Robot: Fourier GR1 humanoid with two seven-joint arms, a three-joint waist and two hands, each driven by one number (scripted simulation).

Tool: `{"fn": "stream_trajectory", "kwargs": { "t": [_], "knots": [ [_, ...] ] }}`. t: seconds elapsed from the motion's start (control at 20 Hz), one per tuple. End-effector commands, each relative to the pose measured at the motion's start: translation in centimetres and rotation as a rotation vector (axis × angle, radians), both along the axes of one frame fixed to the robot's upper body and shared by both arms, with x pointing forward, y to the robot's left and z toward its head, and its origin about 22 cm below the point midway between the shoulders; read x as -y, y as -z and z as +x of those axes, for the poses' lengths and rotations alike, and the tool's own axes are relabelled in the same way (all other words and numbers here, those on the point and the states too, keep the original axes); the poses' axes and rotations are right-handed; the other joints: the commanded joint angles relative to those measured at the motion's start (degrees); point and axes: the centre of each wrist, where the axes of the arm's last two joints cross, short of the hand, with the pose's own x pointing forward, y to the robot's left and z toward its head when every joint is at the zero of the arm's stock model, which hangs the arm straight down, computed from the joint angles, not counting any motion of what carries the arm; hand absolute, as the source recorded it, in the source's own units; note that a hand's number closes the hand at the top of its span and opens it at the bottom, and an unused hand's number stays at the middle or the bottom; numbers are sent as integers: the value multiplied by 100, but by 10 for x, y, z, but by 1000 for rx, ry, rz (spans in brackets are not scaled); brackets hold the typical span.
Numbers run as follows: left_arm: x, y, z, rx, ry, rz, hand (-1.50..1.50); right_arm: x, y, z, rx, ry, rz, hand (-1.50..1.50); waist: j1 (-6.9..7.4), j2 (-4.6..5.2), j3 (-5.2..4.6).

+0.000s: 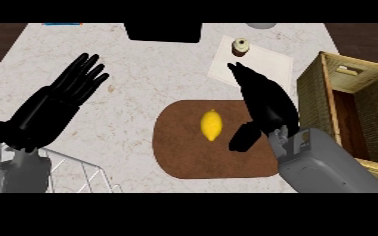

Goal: Pick the lemon from the cutting board and place it in the basket

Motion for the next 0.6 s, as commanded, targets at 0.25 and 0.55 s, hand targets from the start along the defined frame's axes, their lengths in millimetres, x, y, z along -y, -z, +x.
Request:
{"fn": "stream_trajectory", "kwargs": {
  "t": [0.25, 0.55],
  "knots": [
    [-36, -16, -10, 87, -205, 311, 0, -13, 13, -10, 55, 29, -21, -150, -70, 67, 349],
    [-39, -19, -8, 118, -219, 308, 0, -23, 27, -14, 51, 12, -18, -150, -115, 108, 353]
  ]
}}
